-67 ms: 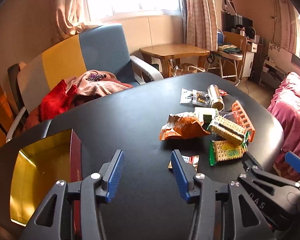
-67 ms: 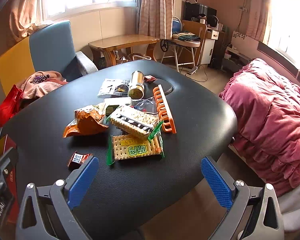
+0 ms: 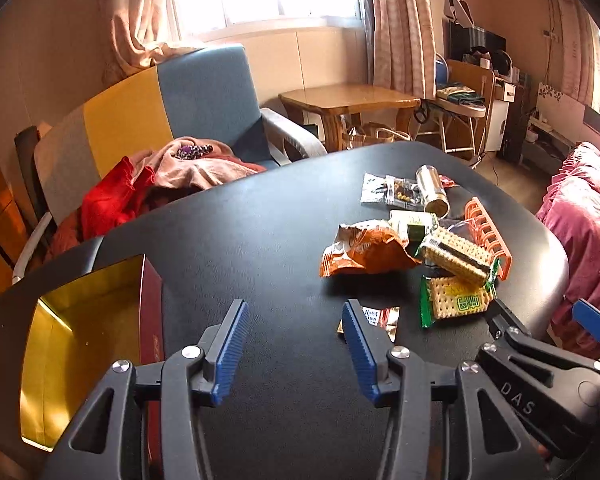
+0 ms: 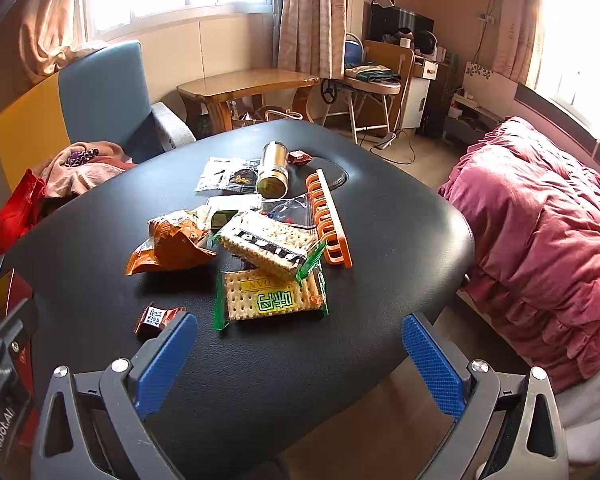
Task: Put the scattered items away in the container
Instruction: 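Move both tools toward the scattered snacks on the table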
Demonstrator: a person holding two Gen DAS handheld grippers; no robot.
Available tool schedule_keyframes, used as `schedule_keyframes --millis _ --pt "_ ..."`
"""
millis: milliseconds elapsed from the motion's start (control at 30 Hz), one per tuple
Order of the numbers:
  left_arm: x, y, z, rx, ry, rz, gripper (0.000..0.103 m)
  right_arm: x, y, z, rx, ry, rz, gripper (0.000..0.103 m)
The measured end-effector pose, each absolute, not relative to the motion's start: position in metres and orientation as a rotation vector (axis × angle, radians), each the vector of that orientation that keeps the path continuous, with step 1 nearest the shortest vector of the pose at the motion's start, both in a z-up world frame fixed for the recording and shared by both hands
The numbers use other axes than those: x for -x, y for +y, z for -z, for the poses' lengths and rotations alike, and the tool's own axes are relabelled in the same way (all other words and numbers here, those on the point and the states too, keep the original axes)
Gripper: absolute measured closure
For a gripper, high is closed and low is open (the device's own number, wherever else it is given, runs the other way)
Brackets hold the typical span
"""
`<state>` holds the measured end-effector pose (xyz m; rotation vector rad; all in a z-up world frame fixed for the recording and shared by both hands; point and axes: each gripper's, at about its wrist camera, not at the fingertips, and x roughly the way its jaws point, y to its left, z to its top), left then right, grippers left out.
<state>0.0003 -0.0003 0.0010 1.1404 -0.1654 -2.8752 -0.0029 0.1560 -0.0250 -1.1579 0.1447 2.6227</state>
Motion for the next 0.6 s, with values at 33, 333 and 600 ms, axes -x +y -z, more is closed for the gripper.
schedule_keyframes --millis 33,333,600 --pt "0.0 0.0 -0.001 -1.14 -0.161 2.877 0.054 0.003 0.156 0.025 1.159 0.144 -2.622 0.0" --pt "0.004 -0.004 0.007 -1.201 -0.158 2.844 0.054 0.003 0.152 0.026 1.161 0.11 -2.631 0.0" --pt "0.006 -0.006 0.013 -1.25 -0.138 2.849 0.054 0.002 0.154 0.031 1.181 0.124 -2.631 0.0"
